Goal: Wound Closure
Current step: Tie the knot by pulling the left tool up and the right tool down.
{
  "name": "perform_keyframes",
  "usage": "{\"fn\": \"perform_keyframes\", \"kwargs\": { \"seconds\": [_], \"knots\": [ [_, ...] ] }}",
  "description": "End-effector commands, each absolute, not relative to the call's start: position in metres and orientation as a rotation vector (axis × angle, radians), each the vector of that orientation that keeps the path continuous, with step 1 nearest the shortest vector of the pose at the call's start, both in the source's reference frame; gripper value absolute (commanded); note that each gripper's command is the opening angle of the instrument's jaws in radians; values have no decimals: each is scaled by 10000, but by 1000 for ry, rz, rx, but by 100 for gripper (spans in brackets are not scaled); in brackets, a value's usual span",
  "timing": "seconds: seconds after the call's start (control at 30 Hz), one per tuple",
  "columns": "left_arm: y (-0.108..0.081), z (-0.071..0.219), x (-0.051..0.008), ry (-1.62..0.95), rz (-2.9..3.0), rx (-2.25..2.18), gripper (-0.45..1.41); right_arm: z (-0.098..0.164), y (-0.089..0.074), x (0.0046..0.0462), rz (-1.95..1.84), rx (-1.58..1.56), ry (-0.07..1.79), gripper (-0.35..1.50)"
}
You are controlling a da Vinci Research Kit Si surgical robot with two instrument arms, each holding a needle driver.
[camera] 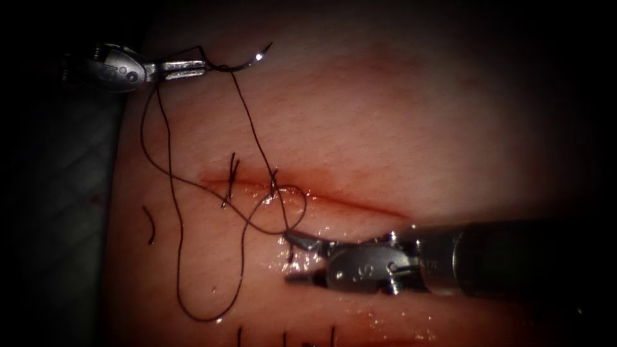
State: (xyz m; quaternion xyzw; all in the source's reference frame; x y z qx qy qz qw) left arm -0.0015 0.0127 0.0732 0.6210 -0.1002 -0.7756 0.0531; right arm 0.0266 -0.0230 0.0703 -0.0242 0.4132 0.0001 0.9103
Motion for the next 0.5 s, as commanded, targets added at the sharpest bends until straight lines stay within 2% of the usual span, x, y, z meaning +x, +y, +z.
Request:
{"fn": "perform_keyframes", "kwargs": {
  "seconds": [0.03,0.17,0.23,0.3,0.37,0.4,0.5],
  "knots": [
    [129,738,-20,-305,-2356,1890,-45,715,-238,280,-7,-50,856,113],
    [127,738,-21,-303,-2353,1888,-45,721,-237,286,-12,-49,851,111],
    [126,738,-21,-303,-2351,1889,-45,721,-236,286,-12,-46,849,99],
    [124,738,-21,-304,-2350,1889,-45,720,-236,284,-19,-47,851,73],
    [123,738,-21,-302,-2348,1887,-45,719,-235,280,-29,-42,850,4],
    [123,738,-21,-301,-2344,1890,-45,719,-234,278,-31,-36,848,-13],
    [123,738,-21,-302,-2345,1890,-45,718,-230,271,-37,-21,844,-13]
  ]
}}
